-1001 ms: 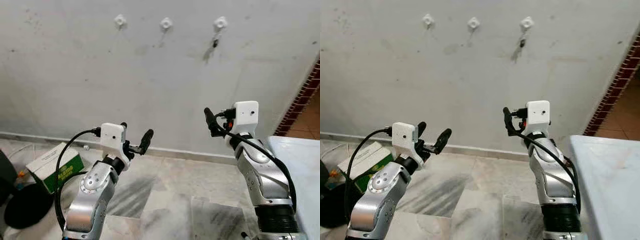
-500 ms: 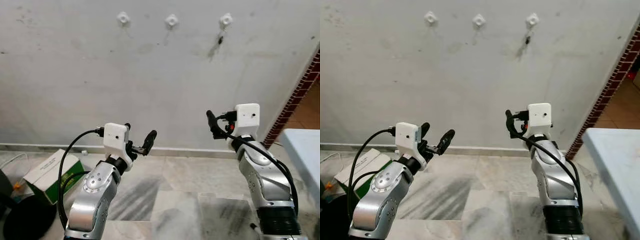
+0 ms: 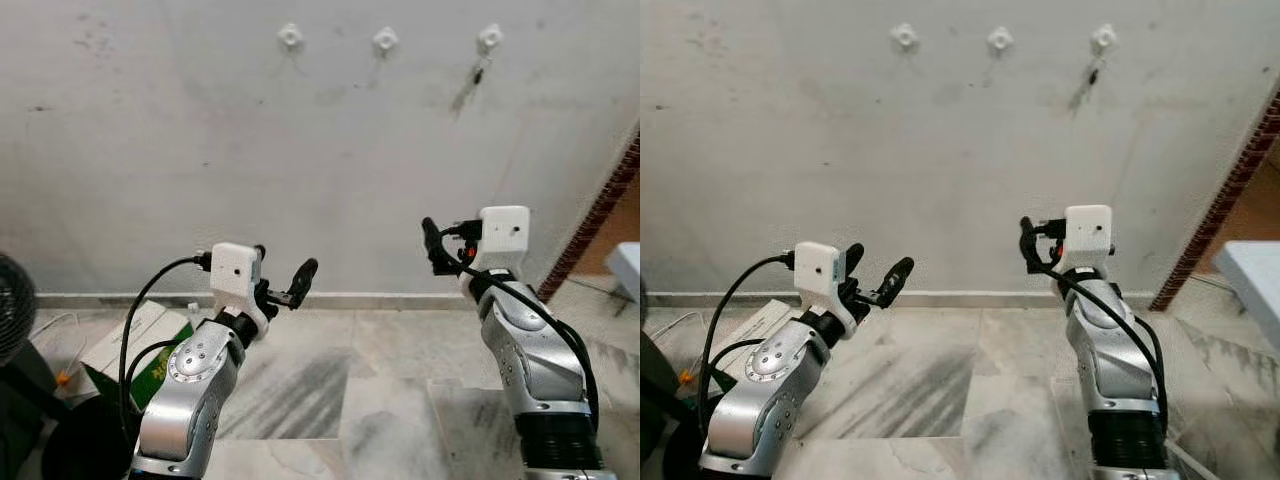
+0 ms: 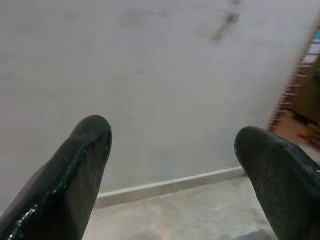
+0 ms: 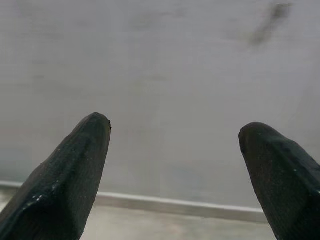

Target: Hang keys on a hook

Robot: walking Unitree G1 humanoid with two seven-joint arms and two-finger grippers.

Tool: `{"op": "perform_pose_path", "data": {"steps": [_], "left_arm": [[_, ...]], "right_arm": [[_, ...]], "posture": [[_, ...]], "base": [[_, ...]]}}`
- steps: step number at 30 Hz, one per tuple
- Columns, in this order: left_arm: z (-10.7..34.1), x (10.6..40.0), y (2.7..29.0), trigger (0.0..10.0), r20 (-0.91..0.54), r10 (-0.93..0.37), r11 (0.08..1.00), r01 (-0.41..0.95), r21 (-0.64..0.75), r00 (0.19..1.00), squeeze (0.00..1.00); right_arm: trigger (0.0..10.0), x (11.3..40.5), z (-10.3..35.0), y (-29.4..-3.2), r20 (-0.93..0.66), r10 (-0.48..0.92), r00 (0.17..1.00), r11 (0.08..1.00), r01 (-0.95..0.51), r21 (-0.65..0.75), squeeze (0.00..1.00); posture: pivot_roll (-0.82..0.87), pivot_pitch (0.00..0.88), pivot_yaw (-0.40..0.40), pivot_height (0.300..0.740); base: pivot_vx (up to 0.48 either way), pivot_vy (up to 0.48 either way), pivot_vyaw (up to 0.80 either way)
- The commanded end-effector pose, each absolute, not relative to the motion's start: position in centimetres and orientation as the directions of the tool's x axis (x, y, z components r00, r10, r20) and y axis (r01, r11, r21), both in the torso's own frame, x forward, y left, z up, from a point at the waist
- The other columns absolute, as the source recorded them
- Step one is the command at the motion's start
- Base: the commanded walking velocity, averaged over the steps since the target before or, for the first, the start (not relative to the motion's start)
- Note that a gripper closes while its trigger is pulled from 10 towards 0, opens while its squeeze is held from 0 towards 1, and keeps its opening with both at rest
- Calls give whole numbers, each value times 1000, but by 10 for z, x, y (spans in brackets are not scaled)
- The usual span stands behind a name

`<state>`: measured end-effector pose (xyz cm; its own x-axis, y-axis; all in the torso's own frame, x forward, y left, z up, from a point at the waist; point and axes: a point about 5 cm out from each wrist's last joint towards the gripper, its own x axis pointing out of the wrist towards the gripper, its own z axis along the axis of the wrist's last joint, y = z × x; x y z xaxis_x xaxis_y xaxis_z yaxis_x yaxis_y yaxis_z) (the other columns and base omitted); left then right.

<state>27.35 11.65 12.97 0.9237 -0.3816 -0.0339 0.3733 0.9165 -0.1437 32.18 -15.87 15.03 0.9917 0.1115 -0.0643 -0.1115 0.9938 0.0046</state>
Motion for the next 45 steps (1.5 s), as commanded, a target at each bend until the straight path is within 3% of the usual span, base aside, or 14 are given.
{"op": "perform_pose_path", "data": {"steps": [1,9,45], "left_arm": [[135,276,117,10000,-11,-384,917,380,-119,923,0],[135,275,116,10000,-9,-390,914,386,-126,921,0],[133,273,115,10000,-46,-408,893,388,-229,912,0]], "right_arm": [[10000,323,155,-157,-52,130,990,992,-130,1,0],[10000,323,156,-158,-61,123,990,992,-123,9,0],[10000,307,153,-159,-71,71,995,997,-71,6,0]], "posture": [[-3,0,1,740],[-9,0,6,740],[-26,26,51,740]], "base": [[0,0,0],[0,0,-77],[0,0,-781]]}}
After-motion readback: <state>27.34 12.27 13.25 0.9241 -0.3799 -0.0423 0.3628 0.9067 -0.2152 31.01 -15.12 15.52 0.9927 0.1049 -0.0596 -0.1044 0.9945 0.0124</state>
